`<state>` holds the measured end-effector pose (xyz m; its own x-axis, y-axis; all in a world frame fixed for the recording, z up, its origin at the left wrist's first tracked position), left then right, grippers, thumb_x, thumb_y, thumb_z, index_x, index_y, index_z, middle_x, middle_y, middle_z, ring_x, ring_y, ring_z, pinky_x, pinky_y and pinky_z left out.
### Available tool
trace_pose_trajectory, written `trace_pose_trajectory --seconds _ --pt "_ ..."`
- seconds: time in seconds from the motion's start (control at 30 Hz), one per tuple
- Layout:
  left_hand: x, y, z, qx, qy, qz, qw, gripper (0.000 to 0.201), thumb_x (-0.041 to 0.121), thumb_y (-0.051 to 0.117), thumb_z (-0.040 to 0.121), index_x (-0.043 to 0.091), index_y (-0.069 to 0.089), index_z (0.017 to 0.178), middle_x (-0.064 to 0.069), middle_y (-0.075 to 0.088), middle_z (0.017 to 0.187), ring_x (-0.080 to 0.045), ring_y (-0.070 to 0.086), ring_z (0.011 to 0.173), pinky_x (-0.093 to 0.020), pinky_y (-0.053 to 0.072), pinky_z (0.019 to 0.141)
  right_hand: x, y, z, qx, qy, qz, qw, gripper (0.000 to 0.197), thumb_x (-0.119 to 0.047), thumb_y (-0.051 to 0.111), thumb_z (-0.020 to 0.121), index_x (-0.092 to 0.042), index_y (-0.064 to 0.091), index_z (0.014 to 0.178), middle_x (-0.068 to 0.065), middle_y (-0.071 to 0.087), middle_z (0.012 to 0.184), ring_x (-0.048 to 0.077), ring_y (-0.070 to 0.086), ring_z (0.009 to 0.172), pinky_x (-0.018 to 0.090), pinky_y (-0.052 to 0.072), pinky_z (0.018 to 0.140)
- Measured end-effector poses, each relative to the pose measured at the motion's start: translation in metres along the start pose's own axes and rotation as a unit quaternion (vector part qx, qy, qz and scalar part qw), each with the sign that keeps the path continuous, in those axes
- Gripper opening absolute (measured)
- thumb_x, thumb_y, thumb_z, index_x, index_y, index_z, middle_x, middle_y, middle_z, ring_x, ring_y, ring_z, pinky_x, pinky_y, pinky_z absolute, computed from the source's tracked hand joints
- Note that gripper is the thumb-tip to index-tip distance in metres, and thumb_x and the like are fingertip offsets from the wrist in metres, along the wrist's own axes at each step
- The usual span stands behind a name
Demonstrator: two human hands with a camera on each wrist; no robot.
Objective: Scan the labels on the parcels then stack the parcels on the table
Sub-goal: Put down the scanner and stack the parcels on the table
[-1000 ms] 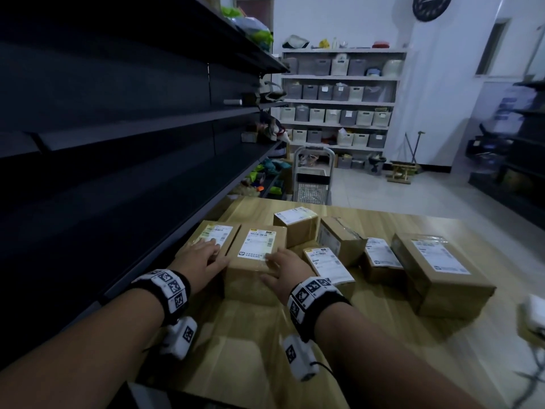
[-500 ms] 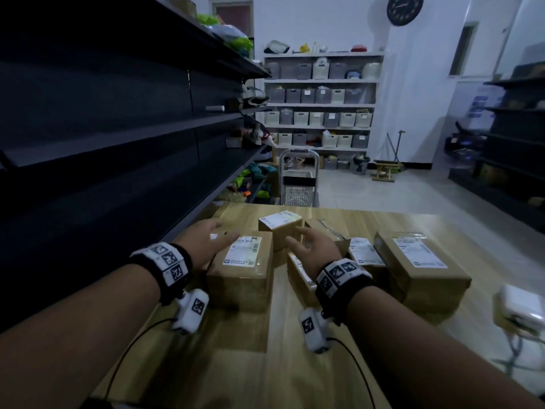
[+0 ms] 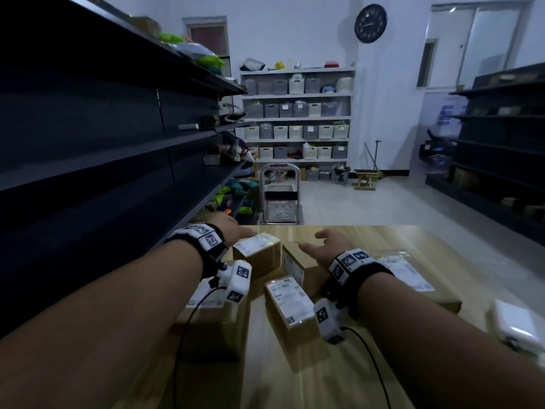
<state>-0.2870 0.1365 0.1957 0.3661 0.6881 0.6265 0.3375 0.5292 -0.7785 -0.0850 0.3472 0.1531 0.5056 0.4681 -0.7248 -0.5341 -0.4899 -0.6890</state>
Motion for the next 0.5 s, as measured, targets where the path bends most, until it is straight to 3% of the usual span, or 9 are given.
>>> trace_pose_trajectory --seconds 0.03,0.17,0.23,0.37,0.5 --pt "0.002 0.005 0.015 -0.002 -0.005 0.013 1.000 0.084 0.053 0.088 0.085 0.006 0.063 0.150 -0.013 0.066 0.150 -0.035 0.064 0.136 -0.040 0.054 0.108 0.002 -0.001 0.009 -0.006 0.007 -0.006 1.000 0.081 -0.063 0.080 0.084 -0.022 0.055 0.149 0.008 0.066 0.144 0.025 0.069 0.111 0.042 0.057 0.098" --pt "0.001 0.033 0.063 -0.016 -0.049 0.056 0.997 0.102 0.048 0.096 0.079 0.002 0.050 0.158 -0.018 0.063 0.151 -0.040 0.064 0.132 -0.043 0.056 0.096 0.016 0.011 0.044 -0.032 0.033 -0.050 0.998 0.095 -0.063 0.086 0.078 -0.017 0.052 0.153 0.009 0.063 0.149 0.031 0.063 0.131 0.050 0.054 0.109" --pt "0.001 0.048 0.080 -0.028 -0.054 0.095 0.994 0.097 0.049 0.096 0.080 0.003 0.053 0.154 -0.018 0.065 0.147 -0.040 0.065 0.128 -0.046 0.057 0.103 0.023 0.024 0.056 -0.051 0.038 -0.084 0.994 0.098 -0.064 0.087 0.076 -0.017 0.051 0.155 0.008 0.060 0.154 0.032 0.059 0.137 0.051 0.052 0.111" --pt "0.006 0.077 0.099 -0.059 -0.049 0.178 0.981 0.088 0.049 0.094 0.081 0.004 0.060 0.149 -0.017 0.070 0.142 -0.037 0.070 0.124 -0.049 0.059 0.107 0.038 0.053 0.070 -0.090 0.048 -0.109 0.989 0.107 -0.071 0.089 0.064 -0.023 0.052 0.152 0.004 0.063 0.147 0.029 0.063 0.128 0.051 0.055 0.107" --pt "0.011 0.096 0.101 -0.082 -0.036 0.263 0.961 0.081 0.055 0.089 0.085 0.004 0.064 0.142 -0.015 0.073 0.135 -0.033 0.070 0.110 -0.041 0.058 0.095 0.051 0.065 0.080 -0.100 0.057 -0.103 0.988 0.109 -0.076 0.088 0.055 -0.027 0.054 0.146 0.000 0.067 0.136 0.026 0.065 0.118 0.050 0.058 0.101"
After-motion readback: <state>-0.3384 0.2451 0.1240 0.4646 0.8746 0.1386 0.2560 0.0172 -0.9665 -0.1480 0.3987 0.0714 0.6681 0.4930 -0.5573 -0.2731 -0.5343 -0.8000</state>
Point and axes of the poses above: each hand's wrist, its own z-axis towards the middle knuckle, its own y-axis out of the palm, x = y × z, the point moved 10 cm from there along z, towards the middle knuckle
